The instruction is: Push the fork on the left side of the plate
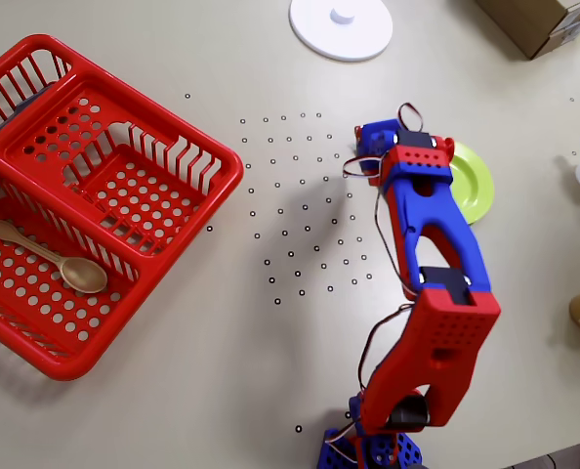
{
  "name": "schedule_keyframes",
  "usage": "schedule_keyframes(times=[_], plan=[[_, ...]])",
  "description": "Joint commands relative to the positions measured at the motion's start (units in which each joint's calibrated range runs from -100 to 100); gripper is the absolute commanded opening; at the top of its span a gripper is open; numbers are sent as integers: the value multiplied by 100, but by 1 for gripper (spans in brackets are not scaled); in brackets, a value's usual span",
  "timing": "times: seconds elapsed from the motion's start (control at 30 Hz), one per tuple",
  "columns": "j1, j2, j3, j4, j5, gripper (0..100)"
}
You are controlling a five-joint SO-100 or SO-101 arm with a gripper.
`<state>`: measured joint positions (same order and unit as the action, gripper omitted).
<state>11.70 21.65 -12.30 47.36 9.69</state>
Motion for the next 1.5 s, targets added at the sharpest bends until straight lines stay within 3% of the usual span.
schedule_keyframes(times=[0.0, 1.47], plan=[[-50, -162, -584, -200, 0, 0], [453, 1013, -1472, -313, 293, 0]])
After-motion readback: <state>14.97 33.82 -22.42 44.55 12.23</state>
